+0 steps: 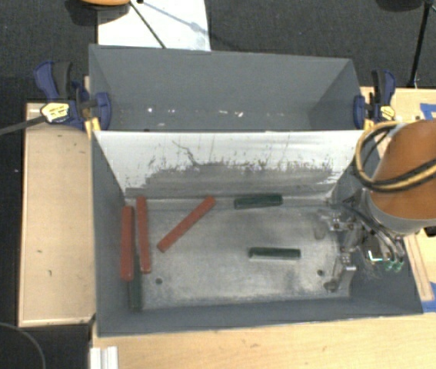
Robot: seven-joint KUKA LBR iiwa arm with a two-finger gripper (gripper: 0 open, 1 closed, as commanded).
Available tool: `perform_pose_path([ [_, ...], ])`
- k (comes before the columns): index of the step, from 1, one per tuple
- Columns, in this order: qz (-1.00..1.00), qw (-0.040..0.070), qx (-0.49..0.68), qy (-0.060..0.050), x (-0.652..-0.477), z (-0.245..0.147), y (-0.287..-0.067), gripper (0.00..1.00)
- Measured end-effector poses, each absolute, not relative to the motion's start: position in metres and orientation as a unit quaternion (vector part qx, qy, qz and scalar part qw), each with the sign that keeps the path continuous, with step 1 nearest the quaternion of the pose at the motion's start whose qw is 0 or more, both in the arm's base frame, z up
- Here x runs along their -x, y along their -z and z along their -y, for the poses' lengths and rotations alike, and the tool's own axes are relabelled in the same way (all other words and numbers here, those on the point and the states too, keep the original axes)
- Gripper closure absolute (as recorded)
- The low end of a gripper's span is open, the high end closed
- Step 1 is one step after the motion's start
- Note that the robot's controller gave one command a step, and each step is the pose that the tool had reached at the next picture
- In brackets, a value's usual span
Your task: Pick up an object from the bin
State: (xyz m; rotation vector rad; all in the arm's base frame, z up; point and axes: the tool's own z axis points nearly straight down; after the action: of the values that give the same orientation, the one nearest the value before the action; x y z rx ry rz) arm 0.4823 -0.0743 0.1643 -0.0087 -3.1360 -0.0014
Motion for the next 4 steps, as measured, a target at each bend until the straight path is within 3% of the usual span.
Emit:
perform_pose_path([
  [1,1.000,-0.001,0.001,0.000,-0.484,0.074,-0.168,0.00],
  [2,0.999,-0.004,-0.042,-0.001,-0.491,0.069,-0.135,0.00],
  [3,0.996,-0.002,-0.092,0.000,-0.506,0.063,-0.079,0.00],
  [4,0.999,-0.001,-0.050,0.000,-0.524,0.015,-0.073,1.00],
])
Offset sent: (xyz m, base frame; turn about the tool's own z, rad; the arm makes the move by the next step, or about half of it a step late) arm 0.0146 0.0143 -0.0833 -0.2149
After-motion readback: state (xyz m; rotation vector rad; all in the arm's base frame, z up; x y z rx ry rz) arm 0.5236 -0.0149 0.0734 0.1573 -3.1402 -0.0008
